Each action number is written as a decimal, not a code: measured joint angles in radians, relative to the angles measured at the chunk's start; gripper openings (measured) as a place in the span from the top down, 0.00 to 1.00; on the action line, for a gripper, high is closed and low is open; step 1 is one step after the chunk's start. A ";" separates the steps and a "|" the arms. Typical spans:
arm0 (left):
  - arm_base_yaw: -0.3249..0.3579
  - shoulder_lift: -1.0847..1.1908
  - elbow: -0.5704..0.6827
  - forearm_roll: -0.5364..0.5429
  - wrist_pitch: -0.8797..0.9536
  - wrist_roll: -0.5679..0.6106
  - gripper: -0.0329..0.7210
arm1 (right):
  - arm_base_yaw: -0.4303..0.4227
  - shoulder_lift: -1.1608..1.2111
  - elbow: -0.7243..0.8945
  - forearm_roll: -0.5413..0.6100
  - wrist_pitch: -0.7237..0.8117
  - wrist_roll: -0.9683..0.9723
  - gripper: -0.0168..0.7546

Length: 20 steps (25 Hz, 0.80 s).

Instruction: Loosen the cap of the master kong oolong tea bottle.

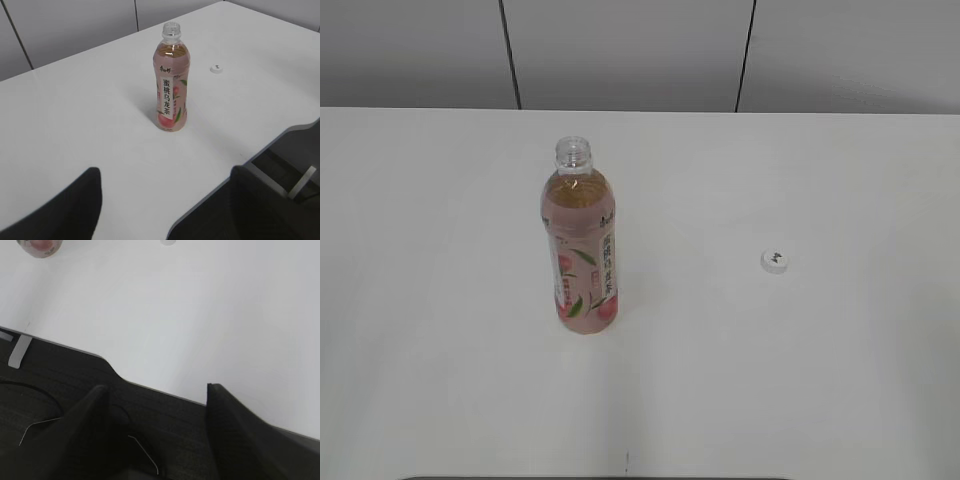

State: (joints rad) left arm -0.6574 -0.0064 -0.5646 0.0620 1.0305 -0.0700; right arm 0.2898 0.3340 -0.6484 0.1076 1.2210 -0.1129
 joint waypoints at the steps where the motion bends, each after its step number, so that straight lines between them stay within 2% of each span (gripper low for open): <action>1: 0.000 0.000 0.000 -0.005 0.000 0.003 0.32 | 0.000 -0.027 0.008 -0.005 0.001 0.000 0.38; 7: 0.000 0.000 0.000 -0.016 0.000 0.007 0.34 | 0.000 -0.205 0.092 -0.084 -0.015 0.000 0.38; 11: 0.000 0.000 0.000 -0.019 0.000 0.007 0.35 | 0.000 -0.317 0.124 -0.099 -0.106 -0.001 0.38; 20: 0.000 0.000 0.000 -0.030 0.000 0.007 0.35 | 0.000 -0.340 0.135 -0.097 -0.109 0.000 0.38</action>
State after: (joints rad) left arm -0.6574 -0.0064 -0.5646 0.0320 1.0305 -0.0628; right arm 0.2898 -0.0060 -0.5135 0.0101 1.1120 -0.1129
